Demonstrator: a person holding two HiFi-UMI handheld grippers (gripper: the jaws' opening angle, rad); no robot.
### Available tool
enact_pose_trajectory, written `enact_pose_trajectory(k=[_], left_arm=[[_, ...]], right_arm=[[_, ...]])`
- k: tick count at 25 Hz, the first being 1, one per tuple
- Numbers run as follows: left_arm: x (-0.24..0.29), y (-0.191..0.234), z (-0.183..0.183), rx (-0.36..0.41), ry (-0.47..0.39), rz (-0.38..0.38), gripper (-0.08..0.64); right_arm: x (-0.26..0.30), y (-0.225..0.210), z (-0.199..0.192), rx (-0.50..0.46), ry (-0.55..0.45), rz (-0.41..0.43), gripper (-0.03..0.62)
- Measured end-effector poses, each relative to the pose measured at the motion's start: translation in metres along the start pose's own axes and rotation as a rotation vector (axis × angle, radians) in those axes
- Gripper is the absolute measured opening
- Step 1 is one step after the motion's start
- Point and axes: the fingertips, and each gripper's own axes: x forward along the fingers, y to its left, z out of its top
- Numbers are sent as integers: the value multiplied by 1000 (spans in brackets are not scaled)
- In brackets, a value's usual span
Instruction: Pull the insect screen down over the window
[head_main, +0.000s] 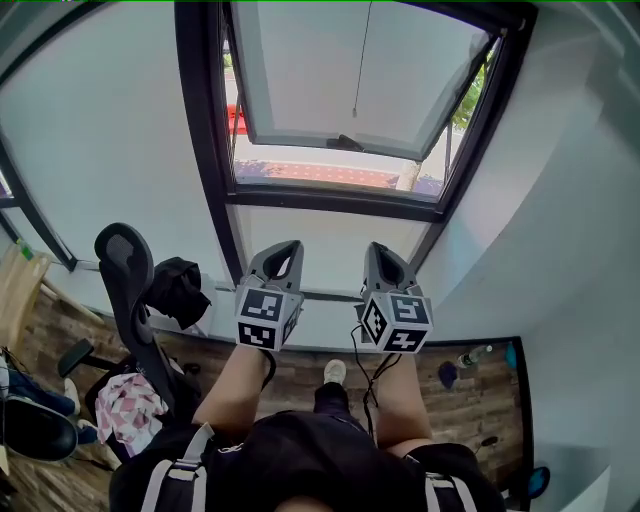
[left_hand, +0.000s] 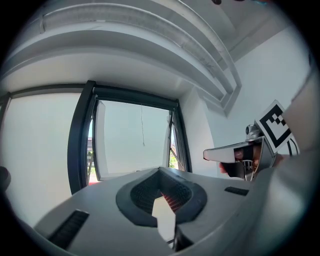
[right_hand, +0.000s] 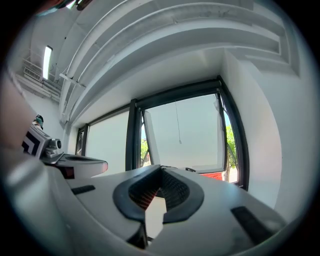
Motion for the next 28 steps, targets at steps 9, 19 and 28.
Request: enact_pose_trajectory(k=[9,19,28], left_arm=[[105,20,-7,4,6,31,5],[245,38,-21,28,20,51,5],[318,63,13,18,32,112,5]], right_arm=[[90,-64,-4,-37,-5,18,3],[201,-155,-7,3,-35,42,3],[274,-202,27,11,-13,85,3]])
